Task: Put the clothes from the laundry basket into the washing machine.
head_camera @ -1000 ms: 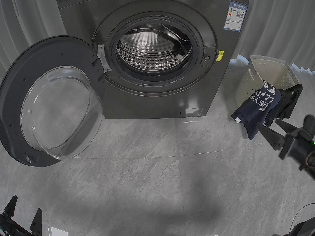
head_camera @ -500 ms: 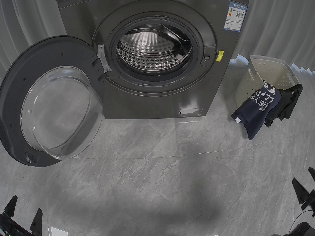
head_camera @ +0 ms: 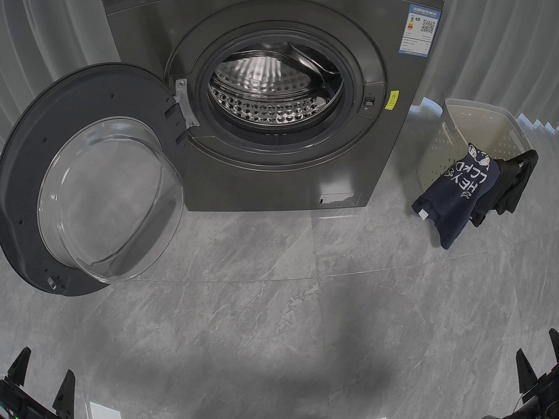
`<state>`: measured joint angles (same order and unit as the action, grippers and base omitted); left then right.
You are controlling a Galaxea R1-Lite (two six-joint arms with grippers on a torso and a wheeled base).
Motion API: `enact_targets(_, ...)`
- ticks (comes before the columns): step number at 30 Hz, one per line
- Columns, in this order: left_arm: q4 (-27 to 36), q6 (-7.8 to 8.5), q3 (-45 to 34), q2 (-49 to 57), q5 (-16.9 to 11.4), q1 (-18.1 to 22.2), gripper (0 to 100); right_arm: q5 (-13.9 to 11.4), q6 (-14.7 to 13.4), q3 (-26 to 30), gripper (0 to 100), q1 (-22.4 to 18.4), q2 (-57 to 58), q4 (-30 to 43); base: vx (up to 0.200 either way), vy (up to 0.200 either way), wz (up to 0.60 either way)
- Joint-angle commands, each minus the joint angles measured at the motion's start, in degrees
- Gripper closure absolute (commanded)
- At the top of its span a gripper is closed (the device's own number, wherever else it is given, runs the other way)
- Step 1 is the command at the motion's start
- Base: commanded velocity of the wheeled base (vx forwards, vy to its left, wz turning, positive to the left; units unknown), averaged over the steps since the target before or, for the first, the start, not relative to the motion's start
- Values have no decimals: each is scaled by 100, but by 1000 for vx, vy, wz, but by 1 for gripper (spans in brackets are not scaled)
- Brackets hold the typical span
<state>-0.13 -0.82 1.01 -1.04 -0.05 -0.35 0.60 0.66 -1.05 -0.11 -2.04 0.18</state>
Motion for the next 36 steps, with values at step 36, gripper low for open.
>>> enact_targets(36, -4, -120, -101, 86, 66, 0, 0, -7, -66, 96, 0, -15, 204, -1, 11, -156, 0)
